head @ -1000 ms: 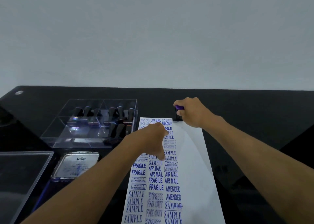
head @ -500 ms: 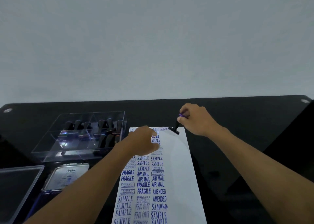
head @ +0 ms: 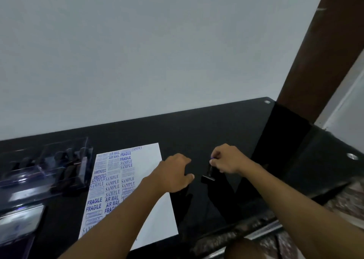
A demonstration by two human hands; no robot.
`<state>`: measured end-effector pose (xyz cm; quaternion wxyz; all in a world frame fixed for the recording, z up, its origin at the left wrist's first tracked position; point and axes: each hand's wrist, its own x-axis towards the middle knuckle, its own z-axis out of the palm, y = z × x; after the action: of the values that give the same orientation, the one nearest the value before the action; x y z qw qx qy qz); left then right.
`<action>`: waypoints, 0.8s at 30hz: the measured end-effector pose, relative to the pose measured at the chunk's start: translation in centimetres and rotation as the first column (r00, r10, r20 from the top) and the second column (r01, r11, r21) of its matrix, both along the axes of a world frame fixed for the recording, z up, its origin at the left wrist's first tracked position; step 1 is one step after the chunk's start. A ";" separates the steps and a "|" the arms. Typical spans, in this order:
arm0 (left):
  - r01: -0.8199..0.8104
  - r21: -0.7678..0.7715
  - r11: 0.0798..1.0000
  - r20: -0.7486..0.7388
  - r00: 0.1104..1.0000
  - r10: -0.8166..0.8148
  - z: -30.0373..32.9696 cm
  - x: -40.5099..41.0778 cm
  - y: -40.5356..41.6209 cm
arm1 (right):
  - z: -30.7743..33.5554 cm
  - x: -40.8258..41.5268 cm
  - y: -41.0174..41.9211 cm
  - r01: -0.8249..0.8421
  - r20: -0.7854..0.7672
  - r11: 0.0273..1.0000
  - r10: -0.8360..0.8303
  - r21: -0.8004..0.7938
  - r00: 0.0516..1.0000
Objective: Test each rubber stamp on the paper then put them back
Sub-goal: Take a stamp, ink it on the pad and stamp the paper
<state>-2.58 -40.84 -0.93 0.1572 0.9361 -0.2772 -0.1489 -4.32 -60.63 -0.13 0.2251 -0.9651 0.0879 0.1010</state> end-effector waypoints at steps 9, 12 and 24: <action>0.050 0.037 0.998 0.010 0.999 -0.050 0.3 -1.8 -1.6 | -0.1 -2.1 -1.5 0.082 0.013 0.995 -0.083 0.047 0.996; 0.014 0.030 0.999 0.013 1.000 -0.014 1.0 -1.9 -0.5 | 0.5 -2.2 -0.4 0.072 0.059 0.996 -0.076 0.052 0.995; -0.194 0.045 0.980 0.083 0.978 0.190 2.9 -2.3 9.3 | 3.5 -0.7 12.8 -0.205 0.141 0.975 0.191 0.090 0.971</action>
<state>-4.86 -31.52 2.00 0.1349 0.9675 -0.1875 -0.1034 -5.05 -47.80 3.41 0.2692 -0.9605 -0.0293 0.0636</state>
